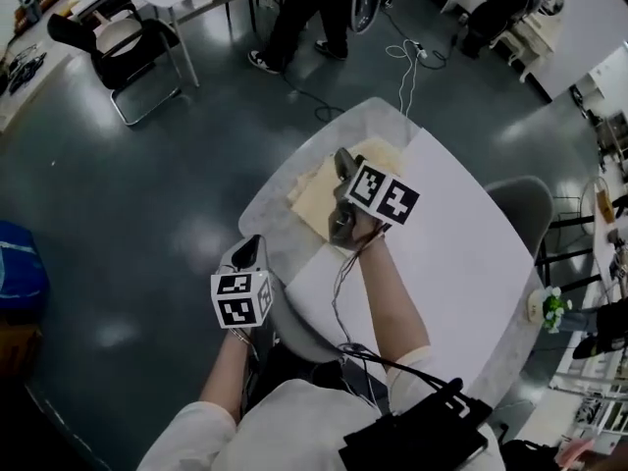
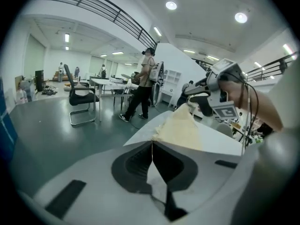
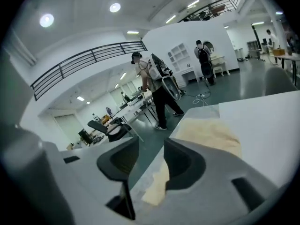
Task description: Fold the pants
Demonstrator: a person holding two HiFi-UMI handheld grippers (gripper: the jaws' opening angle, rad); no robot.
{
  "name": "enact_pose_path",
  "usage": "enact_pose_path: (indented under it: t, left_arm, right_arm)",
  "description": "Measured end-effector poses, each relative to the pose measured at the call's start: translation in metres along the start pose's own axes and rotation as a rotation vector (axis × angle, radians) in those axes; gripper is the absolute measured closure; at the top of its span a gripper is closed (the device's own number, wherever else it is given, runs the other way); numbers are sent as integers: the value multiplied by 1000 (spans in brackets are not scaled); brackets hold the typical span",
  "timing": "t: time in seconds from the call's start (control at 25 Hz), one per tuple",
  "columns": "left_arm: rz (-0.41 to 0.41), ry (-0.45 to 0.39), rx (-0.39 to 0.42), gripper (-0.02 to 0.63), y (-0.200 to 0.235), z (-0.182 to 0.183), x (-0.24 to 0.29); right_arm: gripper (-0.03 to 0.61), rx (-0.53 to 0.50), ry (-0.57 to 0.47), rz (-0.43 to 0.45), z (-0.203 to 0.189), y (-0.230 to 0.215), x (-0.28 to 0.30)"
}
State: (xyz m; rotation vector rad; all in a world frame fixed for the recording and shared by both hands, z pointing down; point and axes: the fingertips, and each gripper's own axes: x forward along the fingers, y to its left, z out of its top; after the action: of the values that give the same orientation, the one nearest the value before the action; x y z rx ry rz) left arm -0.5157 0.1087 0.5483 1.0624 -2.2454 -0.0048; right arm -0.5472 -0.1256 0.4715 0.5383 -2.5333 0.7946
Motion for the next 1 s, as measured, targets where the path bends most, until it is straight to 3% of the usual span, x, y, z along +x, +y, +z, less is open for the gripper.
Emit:
enact_pose_path:
  t: [0.08,0.32,0.52,0.84,1.0]
  left_arm:
    - [4,5,-16,604,10,-6,0]
    - [-20,18,-36,604,7,-13,7]
    - [-62,-19,-4,604,-21,1,12]
    - [-71,-78,42,604,-77,17,-12]
    - [-42,-85,81,604,-103,15,-46]
  right_arm:
    - [437,17,0,-33,-3,-11,5]
    - [454,4,63,-145,-36,-61,-6]
    - [457,-32,52,-152,-39,-77,-36]
    - [584,-171,-17,-201,-30,-108,-129]
    - [584,-228,-27,-197,-47,-119,-189]
